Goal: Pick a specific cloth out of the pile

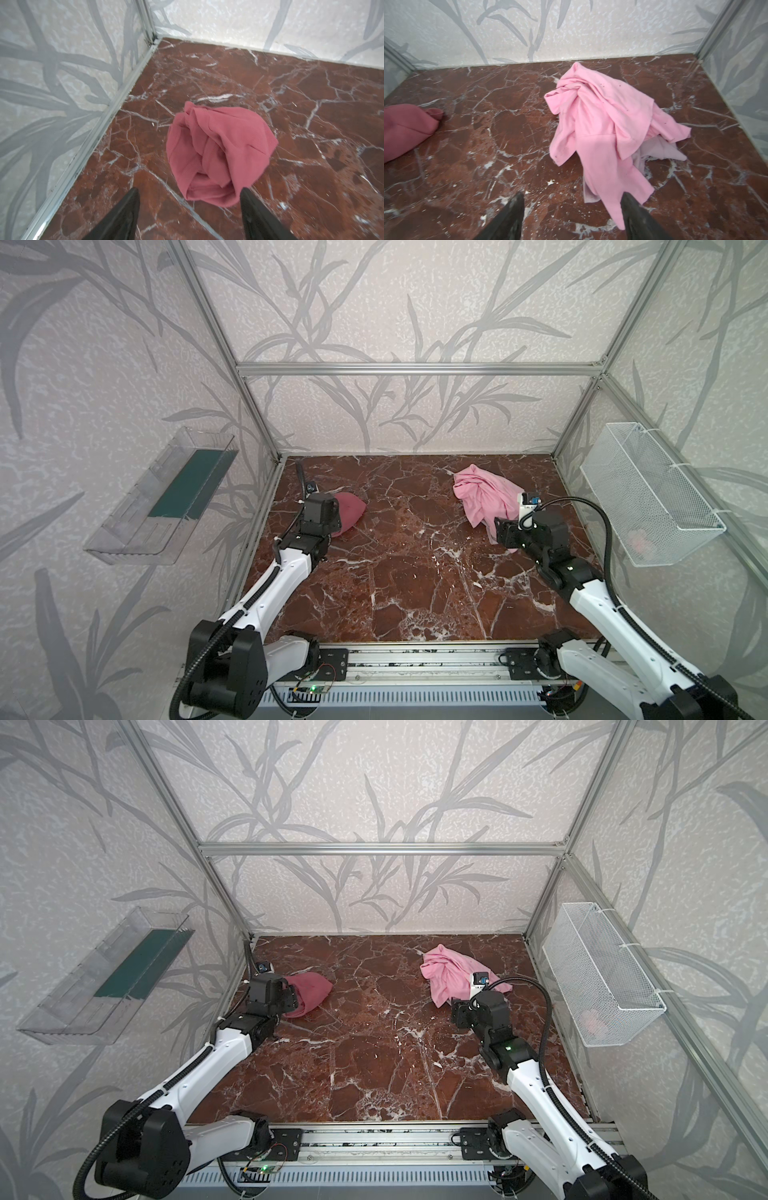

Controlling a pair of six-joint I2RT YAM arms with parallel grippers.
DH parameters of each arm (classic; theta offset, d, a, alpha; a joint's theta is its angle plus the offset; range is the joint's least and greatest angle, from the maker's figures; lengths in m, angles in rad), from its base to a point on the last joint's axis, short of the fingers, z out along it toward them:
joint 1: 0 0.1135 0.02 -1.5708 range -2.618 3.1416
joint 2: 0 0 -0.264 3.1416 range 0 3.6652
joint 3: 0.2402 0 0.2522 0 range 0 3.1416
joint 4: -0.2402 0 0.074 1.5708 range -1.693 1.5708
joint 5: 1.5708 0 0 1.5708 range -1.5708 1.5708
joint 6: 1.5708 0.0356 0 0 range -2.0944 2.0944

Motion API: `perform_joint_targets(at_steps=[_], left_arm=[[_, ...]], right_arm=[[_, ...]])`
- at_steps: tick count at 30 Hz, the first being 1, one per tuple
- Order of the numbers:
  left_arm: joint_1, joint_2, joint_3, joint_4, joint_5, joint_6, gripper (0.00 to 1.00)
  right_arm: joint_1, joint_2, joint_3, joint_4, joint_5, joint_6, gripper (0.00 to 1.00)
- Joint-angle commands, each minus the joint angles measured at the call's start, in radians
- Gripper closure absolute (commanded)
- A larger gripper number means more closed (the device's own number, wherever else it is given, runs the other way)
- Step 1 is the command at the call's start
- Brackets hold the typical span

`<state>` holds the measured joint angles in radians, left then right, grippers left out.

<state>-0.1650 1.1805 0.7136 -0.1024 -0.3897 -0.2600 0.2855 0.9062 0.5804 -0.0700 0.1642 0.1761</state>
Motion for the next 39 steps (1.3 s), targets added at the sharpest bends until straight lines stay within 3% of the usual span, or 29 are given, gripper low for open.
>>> perform_joint_targets(at_steps=[1, 5, 8, 13, 16, 28, 36, 39], left_arm=[[0.022, -0.032, -0.097, 0.182, -0.057, 0.059, 0.25], [0.052, -0.025, -0.213, 0.416, -0.046, 0.118, 0.25], [0.066, 0.007, -0.254, 0.517, -0.041, 0.162, 0.25], [0.077, 0.078, -0.28, 0.641, 0.007, 0.211, 0.26], [0.081, 0.119, -0.29, 0.701, 0.046, 0.23, 0.25], [0.101, 0.26, -0.369, 1.007, 0.084, 0.257, 0.25], [0.109, 0.404, -0.384, 1.177, 0.071, 0.26, 0.25], [0.111, 0.397, -0.372, 1.14, 0.072, 0.247, 0.25]], right_arm=[[-0.006, -0.007, -0.083, 0.195, 0.147, -0.105, 0.27], [-0.009, 0.025, -0.225, 0.435, 0.3, -0.15, 0.27], [-0.021, 0.074, -0.299, 0.596, 0.324, -0.186, 0.27], [-0.026, 0.182, -0.306, 0.665, 0.363, -0.208, 0.27], [-0.031, 0.274, -0.328, 0.799, 0.374, -0.212, 0.27], [-0.033, 0.648, -0.295, 1.244, 0.285, -0.316, 0.27], [-0.098, 0.68, -0.257, 1.153, 0.07, -0.288, 0.26], [-0.106, 0.68, -0.243, 1.12, 0.03, -0.29, 0.21]])
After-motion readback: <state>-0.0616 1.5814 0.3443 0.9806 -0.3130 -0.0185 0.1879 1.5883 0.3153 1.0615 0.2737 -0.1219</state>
